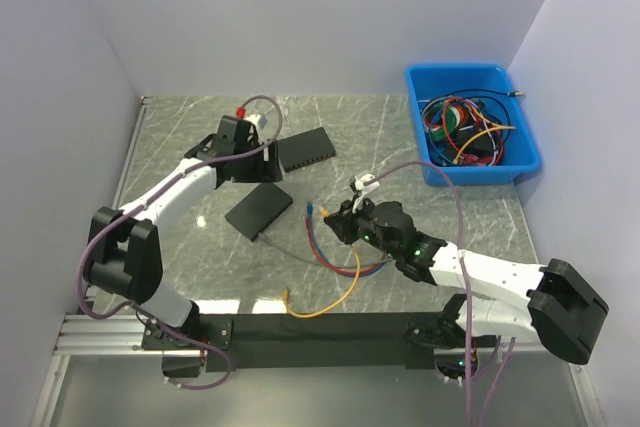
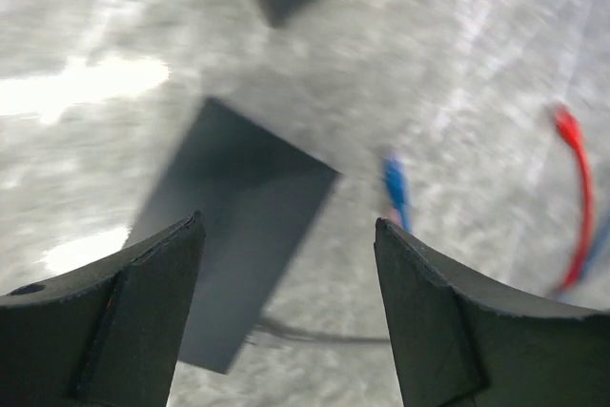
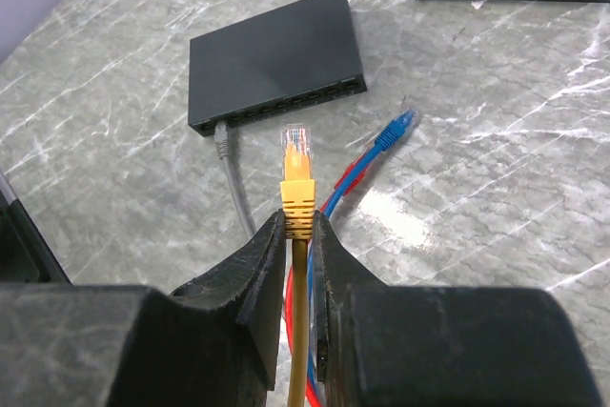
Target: Insert the plug into the switch port
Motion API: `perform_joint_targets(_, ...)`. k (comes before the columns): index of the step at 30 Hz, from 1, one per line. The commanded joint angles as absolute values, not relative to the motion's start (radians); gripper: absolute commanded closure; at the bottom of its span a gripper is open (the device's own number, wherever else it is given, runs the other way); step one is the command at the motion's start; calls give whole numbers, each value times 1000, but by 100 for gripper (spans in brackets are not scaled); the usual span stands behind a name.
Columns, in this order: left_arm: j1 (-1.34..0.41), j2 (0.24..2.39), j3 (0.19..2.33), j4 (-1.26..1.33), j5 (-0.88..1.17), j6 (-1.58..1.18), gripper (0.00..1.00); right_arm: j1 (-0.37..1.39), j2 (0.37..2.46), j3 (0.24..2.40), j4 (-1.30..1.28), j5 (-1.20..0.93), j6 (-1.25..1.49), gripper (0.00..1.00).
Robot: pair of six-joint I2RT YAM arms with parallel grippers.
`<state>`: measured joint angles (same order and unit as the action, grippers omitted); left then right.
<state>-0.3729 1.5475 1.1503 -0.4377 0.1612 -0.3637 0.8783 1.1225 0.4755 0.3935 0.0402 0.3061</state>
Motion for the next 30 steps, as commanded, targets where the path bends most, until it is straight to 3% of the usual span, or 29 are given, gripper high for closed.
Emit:
perform_joint_targets(1,-342,1508,1164,-451,3,-388,22,879,1147,534,396,34,316,100)
perform_joint_targets(10,-221,1563,1192,-488,-75,-420,23,902,1313,636,341,-46,304,100)
perform_joint_targets(18,-152,1655,1216,-508,-101,-423,25,989,1555,902,75,78,276,100)
perform_joint_targets(30,-147,1746,1246,-568,-184,-433,28,1005,1782,1134,-20,121,233,100)
